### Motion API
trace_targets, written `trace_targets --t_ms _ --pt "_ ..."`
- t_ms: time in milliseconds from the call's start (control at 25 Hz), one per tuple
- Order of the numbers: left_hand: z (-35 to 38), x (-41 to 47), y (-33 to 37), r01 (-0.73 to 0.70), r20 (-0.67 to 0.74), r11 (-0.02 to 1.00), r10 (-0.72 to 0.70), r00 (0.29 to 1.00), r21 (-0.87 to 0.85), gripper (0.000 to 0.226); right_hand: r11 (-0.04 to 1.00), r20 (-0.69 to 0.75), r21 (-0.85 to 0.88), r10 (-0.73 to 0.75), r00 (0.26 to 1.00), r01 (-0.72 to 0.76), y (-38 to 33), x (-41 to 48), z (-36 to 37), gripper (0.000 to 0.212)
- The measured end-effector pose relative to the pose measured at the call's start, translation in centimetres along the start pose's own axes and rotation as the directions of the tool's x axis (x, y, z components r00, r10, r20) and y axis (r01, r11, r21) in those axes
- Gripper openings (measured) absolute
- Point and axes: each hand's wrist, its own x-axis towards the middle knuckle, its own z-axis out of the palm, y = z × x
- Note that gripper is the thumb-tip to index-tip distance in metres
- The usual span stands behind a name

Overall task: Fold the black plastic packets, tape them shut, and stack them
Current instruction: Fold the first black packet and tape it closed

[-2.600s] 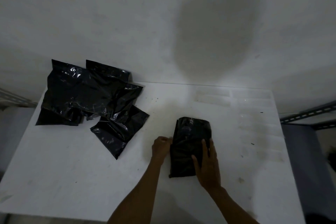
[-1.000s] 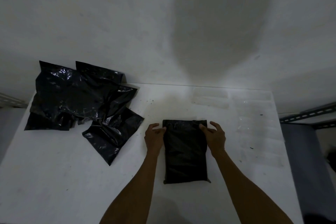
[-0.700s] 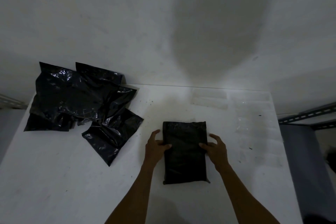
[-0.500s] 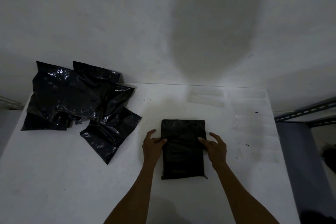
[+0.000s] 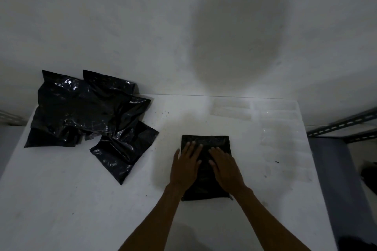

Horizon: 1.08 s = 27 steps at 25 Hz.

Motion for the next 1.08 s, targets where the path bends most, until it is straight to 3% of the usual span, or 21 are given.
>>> trace_targets --t_ms 80,160,280,400,600,880,960,1000,1080 --pt "0.1 0.6 -0.3 0.039 0.254 0.991 -0.071 0.965 0.131 0.058 0.994 0.194 -0.105 0.059 0.979 -0.039 0.9 0.5 0.4 0.092" --pt "0.0 1.0 -1.1 0.149 0.374 0.977 -0.197 0.906 0.153 0.062 0.988 0.235 -0.123 0.123 0.964 -0.095 1.6 1.0 0.0 0.098" --pt "-0.2 1.2 -1.6 0.178 0.314 0.966 -0.230 0.921 0.188 0.061 0.976 0.222 -0.183 0.155 0.963 -0.115 1.8 1.6 -1.0 0.092" --pt "-0.1 2.0 -1.7 0.054 0.246 0.979 -0.103 0.964 0.195 0.061 0.969 0.177 -0.245 0.073 0.982 -0.028 1.3 2.5 -1.1 0.092" --pt "-0.5 3.0 -2.5 0.040 0.354 0.956 -0.147 0.924 0.291 0.062 0.967 0.208 -0.250 0.110 0.972 -0.055 1.6 3.3 -1.0 0.106" --pt "-0.8 4.6 -1.1 0.038 0.309 0.991 -0.077 0.948 0.129 0.066 0.970 0.192 -0.244 0.064 0.979 -0.016 1.3 4.6 -0.7 0.082" --pt "-1.0 5.4 -1.0 0.194 0.209 0.980 -0.180 0.961 -0.046 0.058 0.984 -0.007 -0.074 0.164 0.986 -0.164 1.8 5.1 -0.6 0.051" --pt "-1.3 5.9 -0.8 0.282 0.142 0.949 -0.263 0.954 -0.140 0.052 0.965 -0.121 0.050 0.263 0.957 -0.258 1.9 5.3 -0.7 0.040" --pt "-2.0 6.9 -0.8 0.423 0.094 0.868 -0.414 0.906 -0.259 0.045 0.865 -0.197 0.249 0.486 0.852 -0.436 1.7 6.2 -1.4 0.036"
